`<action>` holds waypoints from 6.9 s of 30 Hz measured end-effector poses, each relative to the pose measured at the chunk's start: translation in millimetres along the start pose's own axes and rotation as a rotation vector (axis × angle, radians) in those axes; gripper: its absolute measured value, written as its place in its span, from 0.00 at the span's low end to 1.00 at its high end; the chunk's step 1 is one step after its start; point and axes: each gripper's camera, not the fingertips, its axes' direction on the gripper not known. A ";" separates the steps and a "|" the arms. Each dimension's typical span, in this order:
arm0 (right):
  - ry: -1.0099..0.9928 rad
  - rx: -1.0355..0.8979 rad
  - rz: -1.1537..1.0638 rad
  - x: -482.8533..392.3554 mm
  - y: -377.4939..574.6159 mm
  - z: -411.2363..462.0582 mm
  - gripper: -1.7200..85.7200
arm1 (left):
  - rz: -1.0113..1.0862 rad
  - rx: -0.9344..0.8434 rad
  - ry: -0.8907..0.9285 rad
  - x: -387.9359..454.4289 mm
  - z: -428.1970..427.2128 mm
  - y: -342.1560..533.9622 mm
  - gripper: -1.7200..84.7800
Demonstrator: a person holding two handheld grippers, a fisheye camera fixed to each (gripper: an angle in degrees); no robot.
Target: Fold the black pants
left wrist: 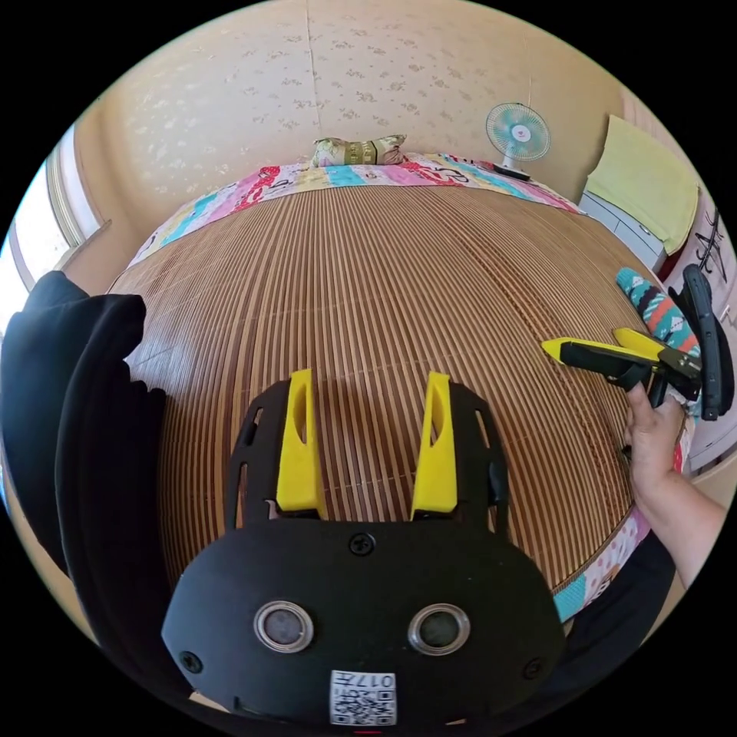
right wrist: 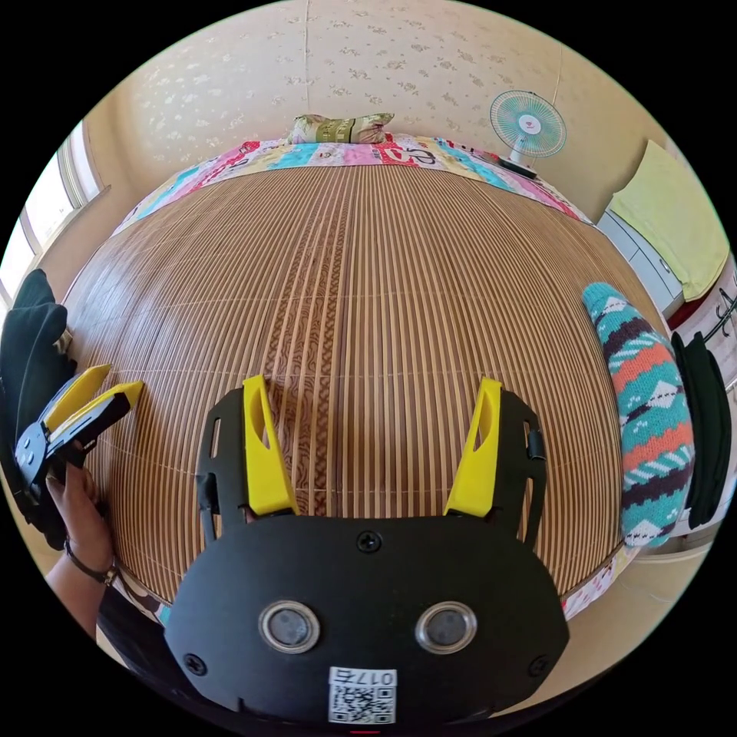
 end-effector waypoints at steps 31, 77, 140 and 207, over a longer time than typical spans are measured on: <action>0.014 0.008 -0.006 14.6 -5.9 -17.9 0.41 | -0.031 -0.005 -0.006 -82.5 23.4 10.9 0.27; 0.018 0.019 -0.022 38.1 -14.0 -23.3 0.39 | 0.019 0.016 -0.041 -89.4 17.5 7.6 0.25; 0.006 0.031 -0.055 24.6 -3.1 -33.2 0.37 | -0.061 -0.003 -0.030 -87.4 1.8 -5.6 0.30; -0.028 0.037 -0.090 -17.6 -80.6 -74.6 0.33 | -0.039 0.002 -0.023 -102.8 -1.8 4.4 0.28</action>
